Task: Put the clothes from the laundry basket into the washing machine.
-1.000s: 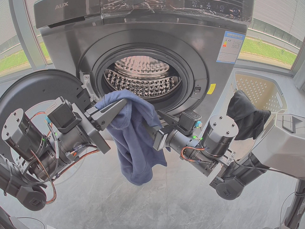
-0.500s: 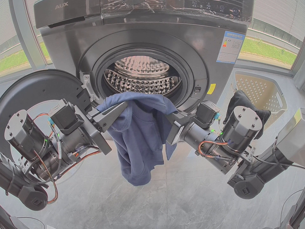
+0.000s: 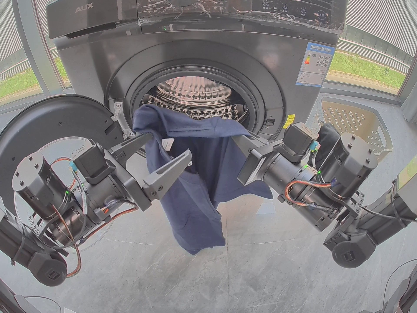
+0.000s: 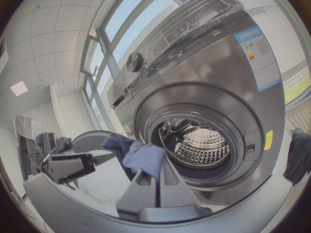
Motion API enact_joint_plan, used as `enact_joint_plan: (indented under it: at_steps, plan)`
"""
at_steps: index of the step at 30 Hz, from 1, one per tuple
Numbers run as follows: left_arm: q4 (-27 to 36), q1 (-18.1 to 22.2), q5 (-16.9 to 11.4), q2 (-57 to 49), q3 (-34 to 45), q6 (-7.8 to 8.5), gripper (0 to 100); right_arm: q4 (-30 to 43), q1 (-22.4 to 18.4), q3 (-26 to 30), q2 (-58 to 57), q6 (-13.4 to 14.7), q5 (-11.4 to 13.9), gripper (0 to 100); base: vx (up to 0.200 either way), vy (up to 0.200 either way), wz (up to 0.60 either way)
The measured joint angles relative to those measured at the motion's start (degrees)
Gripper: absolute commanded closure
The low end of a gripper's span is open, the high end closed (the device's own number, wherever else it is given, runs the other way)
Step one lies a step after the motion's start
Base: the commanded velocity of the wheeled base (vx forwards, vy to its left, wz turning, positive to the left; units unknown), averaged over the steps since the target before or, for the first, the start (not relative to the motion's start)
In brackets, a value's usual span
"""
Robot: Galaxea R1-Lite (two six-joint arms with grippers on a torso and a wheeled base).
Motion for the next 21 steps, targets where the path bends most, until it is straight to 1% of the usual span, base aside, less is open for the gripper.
enact_joint_plan:
  at_steps: [12,21]
  plan:
    - [-0.09,0.56,-0.45,3.19,3.55,0.11,0,0.16,0.05,-1.34,-1.17,0.1,-0.16,100,0.0,0.0,0.0]
    - [-0.06,1.16,-0.74,8.47,8.62,1.04,0,0.73,-0.06,-3.72,-1.28,0.0,-0.57,100,0.0,0.0,0.0]
